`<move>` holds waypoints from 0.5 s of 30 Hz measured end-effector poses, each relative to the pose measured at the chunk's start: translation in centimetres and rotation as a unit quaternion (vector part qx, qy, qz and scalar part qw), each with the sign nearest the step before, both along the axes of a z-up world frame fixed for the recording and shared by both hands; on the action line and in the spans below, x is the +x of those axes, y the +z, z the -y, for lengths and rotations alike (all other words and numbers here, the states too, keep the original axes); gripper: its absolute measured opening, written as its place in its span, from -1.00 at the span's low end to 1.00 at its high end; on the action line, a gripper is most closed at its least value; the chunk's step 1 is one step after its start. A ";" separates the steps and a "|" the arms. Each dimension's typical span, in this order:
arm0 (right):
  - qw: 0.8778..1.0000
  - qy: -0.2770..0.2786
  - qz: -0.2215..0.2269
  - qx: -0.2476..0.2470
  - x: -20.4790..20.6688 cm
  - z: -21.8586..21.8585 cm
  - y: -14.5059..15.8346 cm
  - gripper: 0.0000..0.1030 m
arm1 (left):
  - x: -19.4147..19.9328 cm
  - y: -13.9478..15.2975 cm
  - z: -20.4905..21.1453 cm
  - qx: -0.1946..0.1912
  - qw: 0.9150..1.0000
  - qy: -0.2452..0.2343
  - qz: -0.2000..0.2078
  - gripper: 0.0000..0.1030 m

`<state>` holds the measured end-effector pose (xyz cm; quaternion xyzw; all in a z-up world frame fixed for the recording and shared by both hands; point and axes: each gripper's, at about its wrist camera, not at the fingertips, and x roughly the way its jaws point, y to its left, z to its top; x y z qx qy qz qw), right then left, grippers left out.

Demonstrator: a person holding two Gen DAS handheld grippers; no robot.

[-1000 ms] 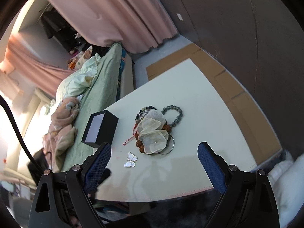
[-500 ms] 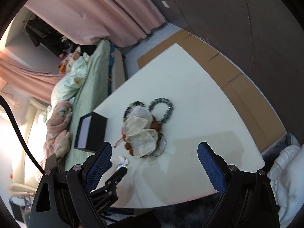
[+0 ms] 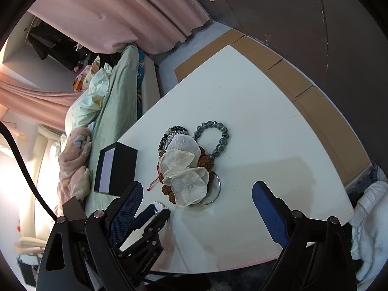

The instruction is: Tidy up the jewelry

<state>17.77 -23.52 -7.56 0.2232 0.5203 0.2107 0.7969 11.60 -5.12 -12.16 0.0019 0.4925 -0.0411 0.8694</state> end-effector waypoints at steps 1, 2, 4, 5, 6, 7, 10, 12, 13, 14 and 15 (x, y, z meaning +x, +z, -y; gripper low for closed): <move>1.000 0.001 -0.001 -0.001 0.1 -0.1 -0.1 0.81 | 0.1 0.1 -0.1 -0.002 1.000 0.001 -0.001 -0.48; 1.000 0.001 -0.002 -0.002 0.2 -0.3 -0.2 0.81 | 0.2 0.2 -0.2 -0.004 1.000 0.002 0.000 -0.48; 1.000 0.002 -0.003 -0.002 0.4 -0.5 -0.4 0.77 | 0.5 0.6 -0.3 -0.008 1.000 0.002 0.004 -0.73; 1.000 0.003 -0.004 -0.001 0.5 -0.7 -0.5 0.69 | 0.6 0.8 -0.4 -0.012 1.000 0.001 0.007 -0.76; 1.000 0.003 -0.005 0.000 0.6 -0.9 -0.6 0.65 | 0.7 1.1 -0.6 -0.016 1.000 0.001 0.008 -0.76; 1.000 0.003 -0.006 0.000 0.7 -1.0 -0.7 0.61 | 0.7 1.3 -0.7 -0.019 1.000 0.002 0.011 -0.77; 1.000 0.004 -0.013 0.002 1.1 -1.5 -1.2 0.38 | 1.0 1.8 -1.4 -0.034 0.999 0.006 0.013 -0.85; 1.000 0.007 -0.023 0.005 1.4 -2.1 -1.7 0.36 | 1.2 2.1 -1.9 -0.045 0.999 0.011 0.015 -0.85; 1.000 0.008 -0.026 0.006 1.5 -2.2 -1.9 0.35 | 1.2 2.3 -2.1 -0.048 0.999 0.012 0.016 -0.85; 0.999 0.010 -0.030 0.007 1.6 -2.6 -2.1 0.34 | 1.2 2.4 -2.2 -0.049 0.999 0.013 0.018 -0.85; 0.999 0.012 -0.031 0.005 1.7 -2.9 -2.2 0.34 | 1.2 2.6 -2.4 -0.052 0.998 0.015 0.020 -0.85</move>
